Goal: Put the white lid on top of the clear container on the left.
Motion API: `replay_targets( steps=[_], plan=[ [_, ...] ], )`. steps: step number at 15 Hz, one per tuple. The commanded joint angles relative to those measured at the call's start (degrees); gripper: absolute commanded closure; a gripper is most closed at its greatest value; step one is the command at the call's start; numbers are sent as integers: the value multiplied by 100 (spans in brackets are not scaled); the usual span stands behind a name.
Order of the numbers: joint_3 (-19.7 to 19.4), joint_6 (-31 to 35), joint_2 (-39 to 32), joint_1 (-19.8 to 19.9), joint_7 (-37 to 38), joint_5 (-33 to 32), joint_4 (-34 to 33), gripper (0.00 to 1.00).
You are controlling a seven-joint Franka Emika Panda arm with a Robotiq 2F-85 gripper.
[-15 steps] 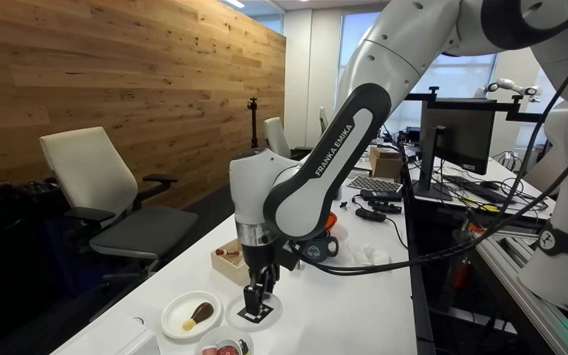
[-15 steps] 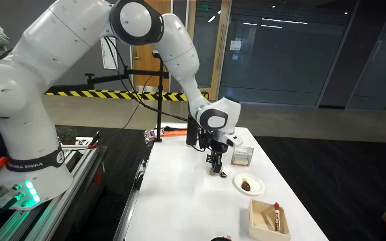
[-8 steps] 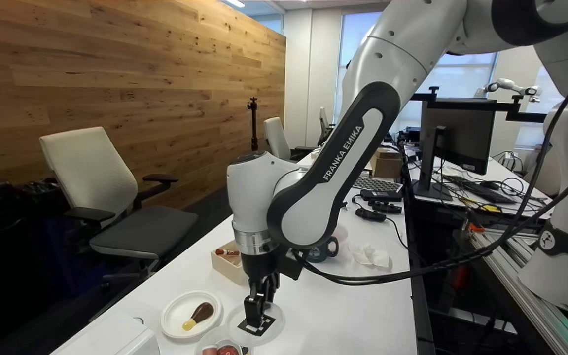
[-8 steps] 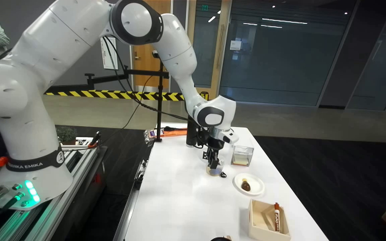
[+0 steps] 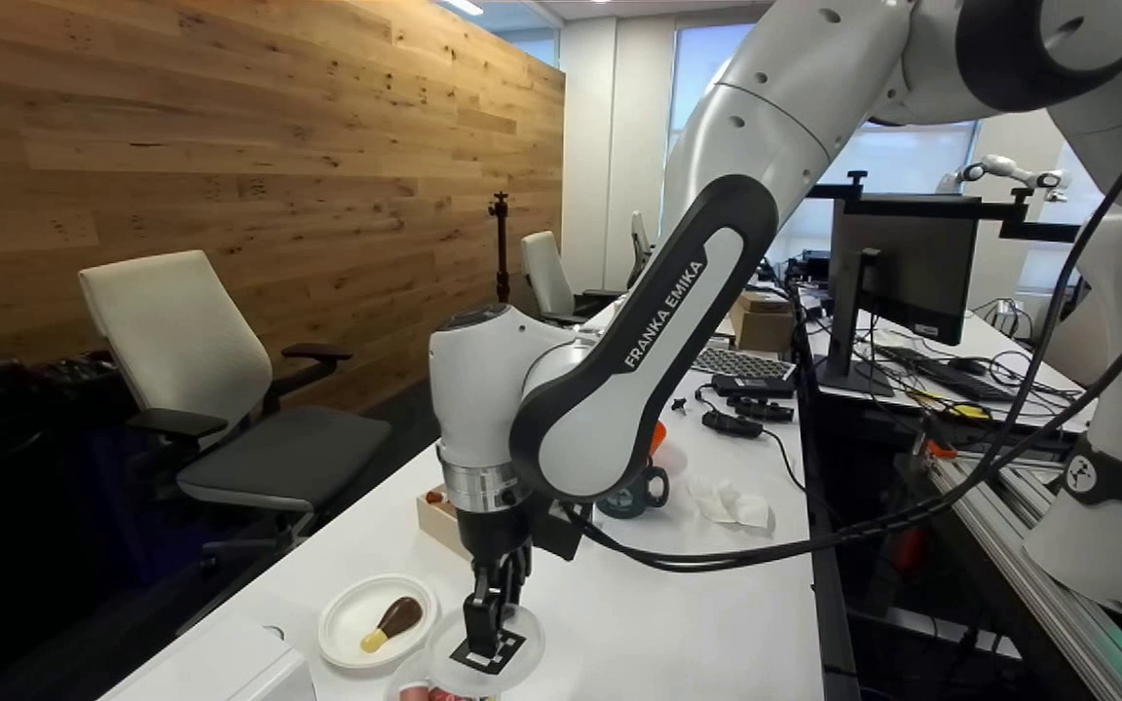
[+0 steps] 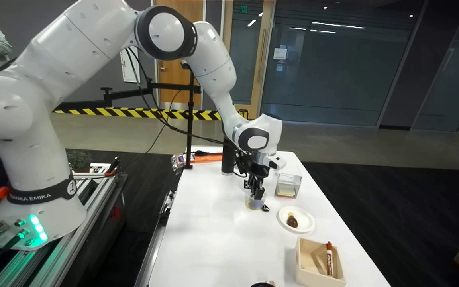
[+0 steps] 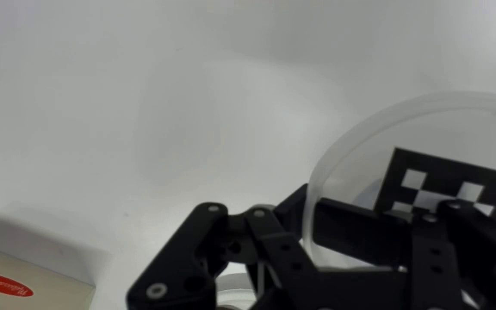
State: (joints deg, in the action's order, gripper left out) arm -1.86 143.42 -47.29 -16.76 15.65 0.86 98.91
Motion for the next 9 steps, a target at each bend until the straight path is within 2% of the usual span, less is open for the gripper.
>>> replay_targets(
  steps=[1, 9],
  plan=[
    [82, -315, -381, 34, -153, -221, -624, 100],
    [155, -696, -848, 29, -440, -309, -1299, 100]
  ],
)
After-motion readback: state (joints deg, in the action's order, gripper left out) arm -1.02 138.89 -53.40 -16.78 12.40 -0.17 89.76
